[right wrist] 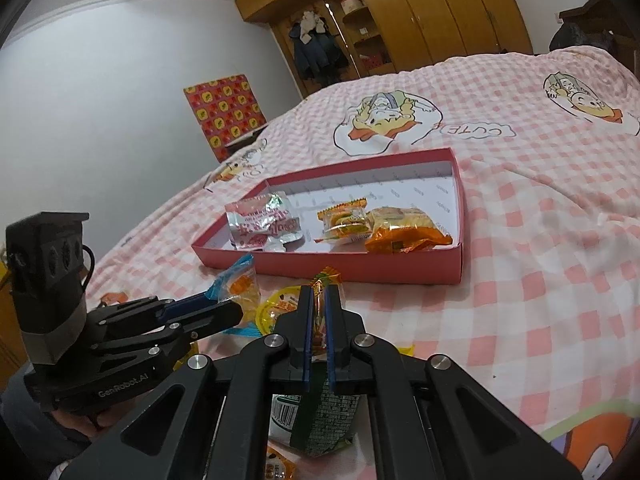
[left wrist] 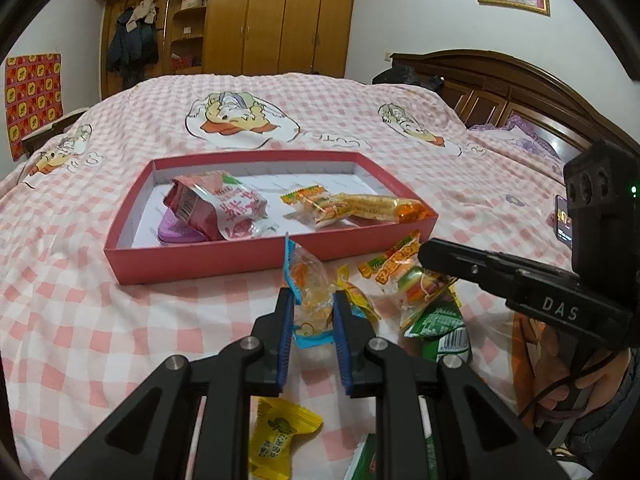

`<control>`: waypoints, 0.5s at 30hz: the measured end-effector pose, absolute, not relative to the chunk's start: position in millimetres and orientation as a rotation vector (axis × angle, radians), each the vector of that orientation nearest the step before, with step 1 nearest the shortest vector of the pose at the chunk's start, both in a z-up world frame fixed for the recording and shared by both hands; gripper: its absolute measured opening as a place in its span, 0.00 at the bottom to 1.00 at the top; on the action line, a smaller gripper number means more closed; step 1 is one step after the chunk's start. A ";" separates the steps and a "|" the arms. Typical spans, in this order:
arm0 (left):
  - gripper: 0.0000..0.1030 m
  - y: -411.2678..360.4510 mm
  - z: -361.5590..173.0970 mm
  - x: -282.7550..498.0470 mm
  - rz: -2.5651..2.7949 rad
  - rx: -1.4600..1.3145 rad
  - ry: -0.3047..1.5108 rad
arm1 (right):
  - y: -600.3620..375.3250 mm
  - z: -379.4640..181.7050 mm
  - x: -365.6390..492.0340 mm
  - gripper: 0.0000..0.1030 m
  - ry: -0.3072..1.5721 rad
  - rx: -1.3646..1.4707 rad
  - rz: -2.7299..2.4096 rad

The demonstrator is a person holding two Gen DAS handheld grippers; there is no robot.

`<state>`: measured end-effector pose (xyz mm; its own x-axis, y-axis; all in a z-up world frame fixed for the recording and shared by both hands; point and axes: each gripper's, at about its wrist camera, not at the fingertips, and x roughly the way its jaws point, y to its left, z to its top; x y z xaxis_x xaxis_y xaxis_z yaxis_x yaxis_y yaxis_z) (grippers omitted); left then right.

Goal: Organize snacks
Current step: 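Carry the clear candy with the left gripper while the right gripper carries the stick packet over the box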

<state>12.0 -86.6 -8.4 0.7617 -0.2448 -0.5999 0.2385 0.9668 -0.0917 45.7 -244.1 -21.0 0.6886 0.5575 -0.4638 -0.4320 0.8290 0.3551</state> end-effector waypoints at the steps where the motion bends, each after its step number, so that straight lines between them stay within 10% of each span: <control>1: 0.19 -86.2 -7.0 11.2 -0.261 -0.009 0.650 | -245.2 -20.5 45.4 0.06 0.587 0.233 0.563; 15: 0.19 -79.6 11.4 7.0 -0.237 -0.019 0.622 | -257.5 -16.8 43.6 0.06 0.547 0.323 0.601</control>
